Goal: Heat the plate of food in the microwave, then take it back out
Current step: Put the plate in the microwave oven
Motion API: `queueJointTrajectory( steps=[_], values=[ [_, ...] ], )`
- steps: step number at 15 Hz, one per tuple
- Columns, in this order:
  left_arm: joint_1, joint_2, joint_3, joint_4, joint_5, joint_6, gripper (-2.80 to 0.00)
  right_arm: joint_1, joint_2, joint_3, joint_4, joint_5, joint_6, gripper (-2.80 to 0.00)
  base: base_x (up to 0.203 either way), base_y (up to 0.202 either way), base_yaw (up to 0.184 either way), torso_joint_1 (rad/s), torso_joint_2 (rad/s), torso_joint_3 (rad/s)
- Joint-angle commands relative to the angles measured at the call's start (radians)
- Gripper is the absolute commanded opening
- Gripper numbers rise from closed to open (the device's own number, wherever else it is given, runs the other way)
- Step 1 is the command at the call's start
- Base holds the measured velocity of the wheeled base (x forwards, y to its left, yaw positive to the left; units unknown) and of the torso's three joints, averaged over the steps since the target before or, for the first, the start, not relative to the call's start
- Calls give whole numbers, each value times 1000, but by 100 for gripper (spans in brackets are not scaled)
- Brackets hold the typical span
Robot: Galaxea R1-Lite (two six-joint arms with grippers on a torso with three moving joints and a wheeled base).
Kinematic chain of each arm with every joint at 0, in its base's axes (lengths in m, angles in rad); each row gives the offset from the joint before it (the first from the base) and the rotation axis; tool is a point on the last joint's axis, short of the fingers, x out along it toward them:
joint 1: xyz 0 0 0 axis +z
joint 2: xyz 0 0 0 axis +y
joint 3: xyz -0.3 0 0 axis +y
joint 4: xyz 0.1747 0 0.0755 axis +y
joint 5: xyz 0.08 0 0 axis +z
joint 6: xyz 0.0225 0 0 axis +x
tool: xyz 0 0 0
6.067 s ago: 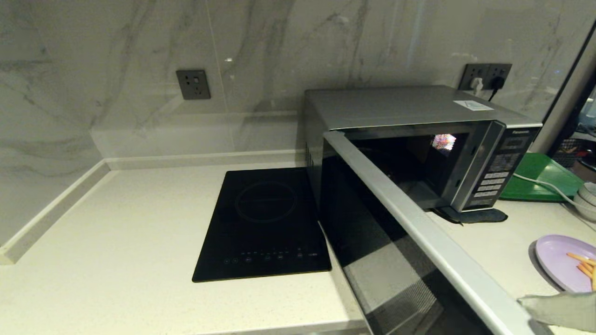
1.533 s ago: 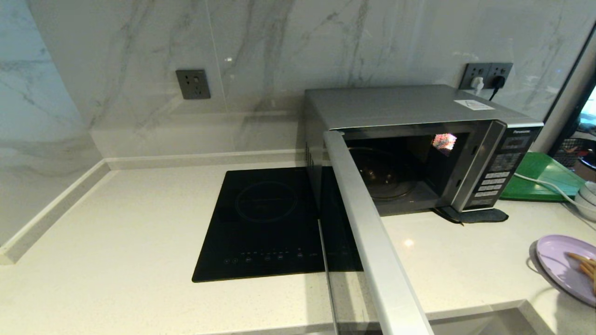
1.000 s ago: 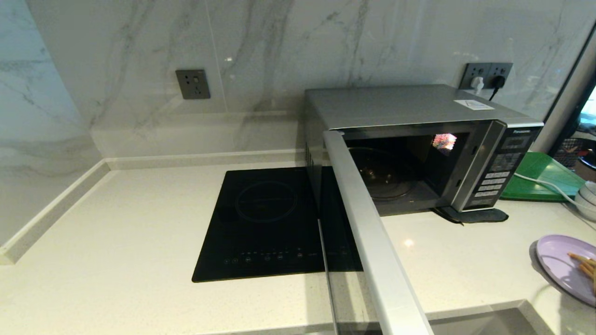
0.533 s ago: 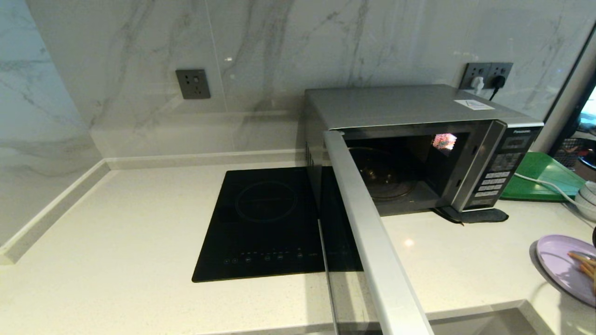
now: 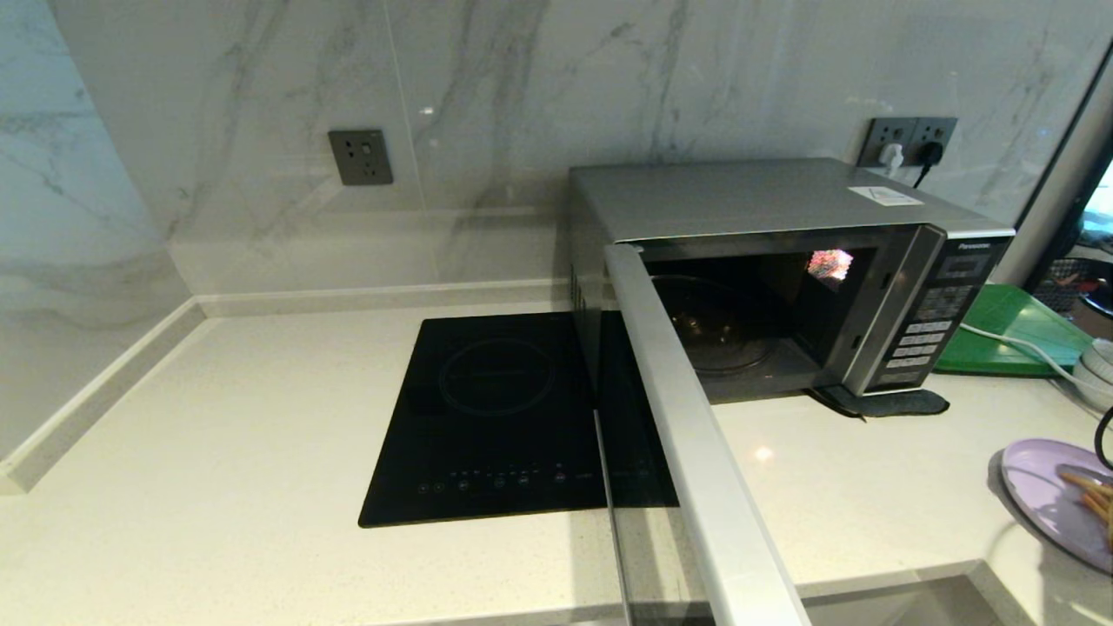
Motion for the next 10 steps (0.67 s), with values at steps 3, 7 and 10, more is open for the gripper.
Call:
queueJointTrajectory(
  steps=[3,7,10],
  values=[
    [1,1,0,0,0,-1,-280,1,3,2,6,1,2,-280,0,0,0,0,0,0],
    [1,1,0,0,0,-1,-280,1,8,4,6,3,3,-280,0,0,0,0,0,0],
    [1,1,0,0,0,-1,-280,1,8,4,6,3,6,-280,0,0,0,0,0,0]
  ],
)
